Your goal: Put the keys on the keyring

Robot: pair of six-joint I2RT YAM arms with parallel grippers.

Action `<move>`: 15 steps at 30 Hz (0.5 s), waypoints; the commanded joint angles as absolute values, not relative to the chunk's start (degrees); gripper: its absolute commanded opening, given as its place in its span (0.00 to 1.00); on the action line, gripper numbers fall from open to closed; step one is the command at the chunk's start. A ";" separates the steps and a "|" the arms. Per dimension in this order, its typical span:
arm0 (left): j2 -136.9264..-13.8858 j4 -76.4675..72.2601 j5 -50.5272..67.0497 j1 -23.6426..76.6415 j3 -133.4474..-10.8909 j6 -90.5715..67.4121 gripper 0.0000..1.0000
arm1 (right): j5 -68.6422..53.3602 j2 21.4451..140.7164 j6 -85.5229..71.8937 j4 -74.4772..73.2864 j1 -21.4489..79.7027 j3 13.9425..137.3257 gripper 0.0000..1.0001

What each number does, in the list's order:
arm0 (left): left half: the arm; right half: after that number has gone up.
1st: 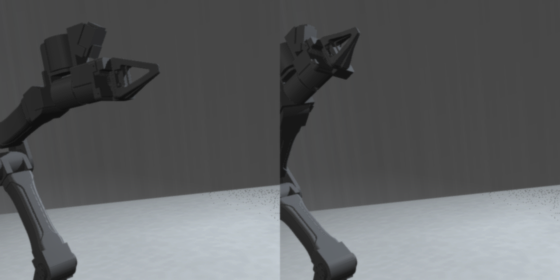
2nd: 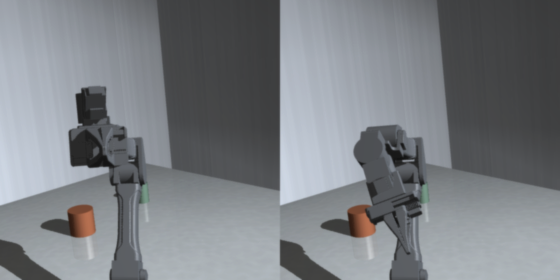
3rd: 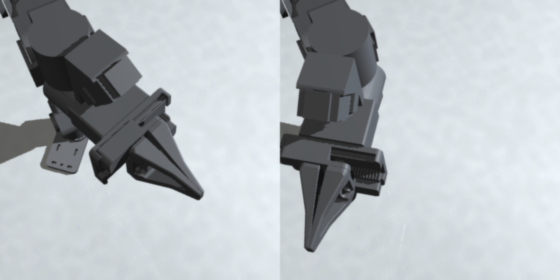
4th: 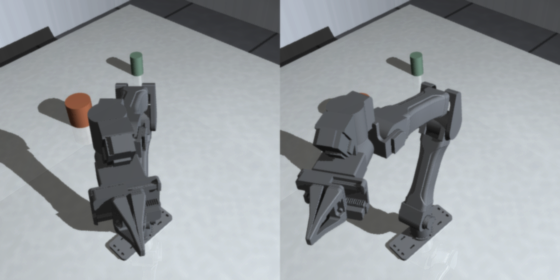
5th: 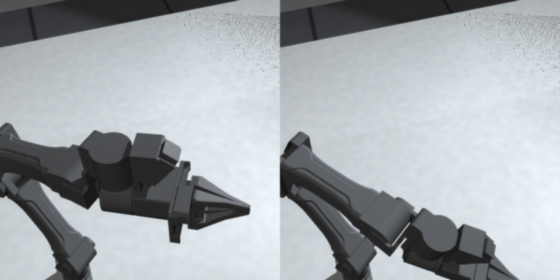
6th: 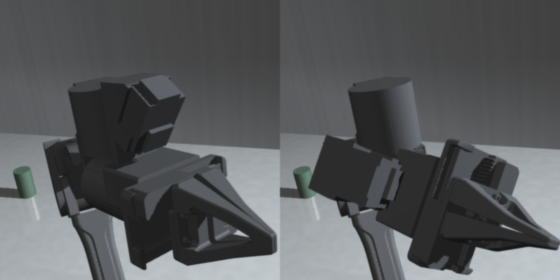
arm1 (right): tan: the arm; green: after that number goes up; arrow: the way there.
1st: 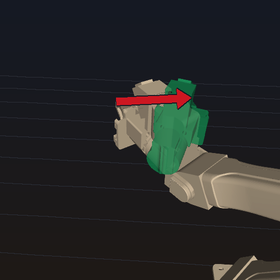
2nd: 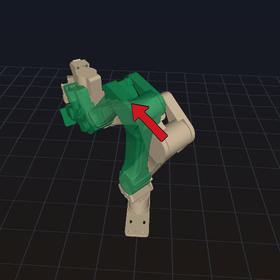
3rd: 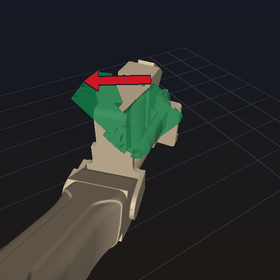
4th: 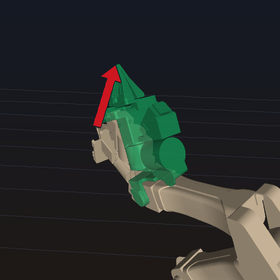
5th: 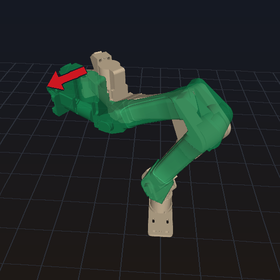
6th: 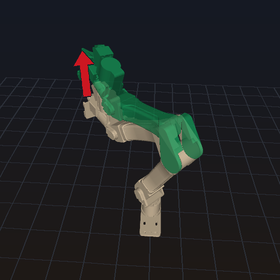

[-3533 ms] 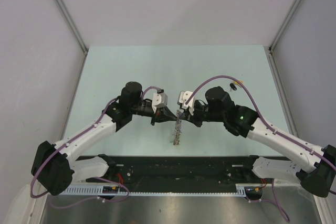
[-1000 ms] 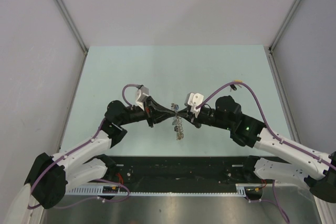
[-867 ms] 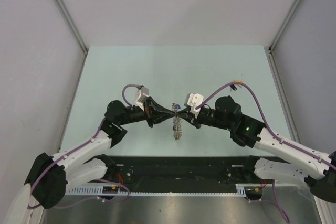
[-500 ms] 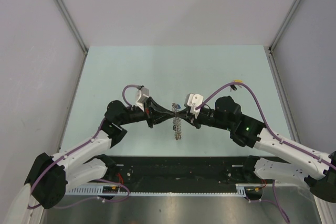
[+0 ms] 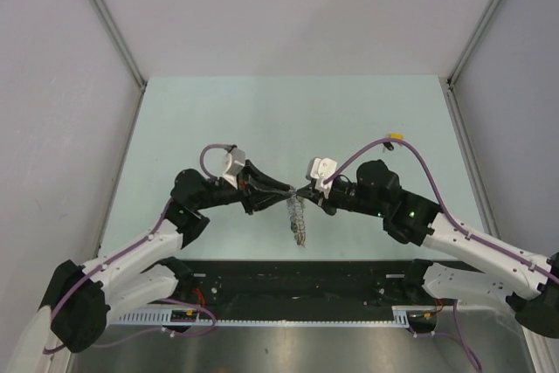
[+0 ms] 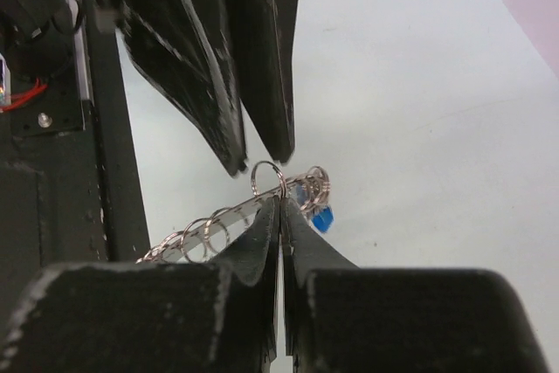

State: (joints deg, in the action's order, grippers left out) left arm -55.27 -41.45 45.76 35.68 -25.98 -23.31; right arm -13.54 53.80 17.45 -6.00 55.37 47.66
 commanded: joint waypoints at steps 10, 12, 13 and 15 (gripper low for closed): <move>-50.53 -16.10 50.26 33.23 -34.71 -2.21 0.54 | -13.97 56.16 25.04 -11.95 54.93 53.61 0.00; -51.76 -10.56 52.02 32.70 -37.96 2.17 0.57 | -13.97 55.99 25.57 -12.65 54.76 53.96 0.00; -53.77 -8.89 53.08 32.52 -39.10 3.50 0.59 | -14.24 55.99 25.84 -13.27 54.76 54.14 0.00; -56.24 -4.06 56.94 32.43 -42.44 7.62 0.59 | -14.41 56.07 26.19 -13.71 54.67 54.67 0.00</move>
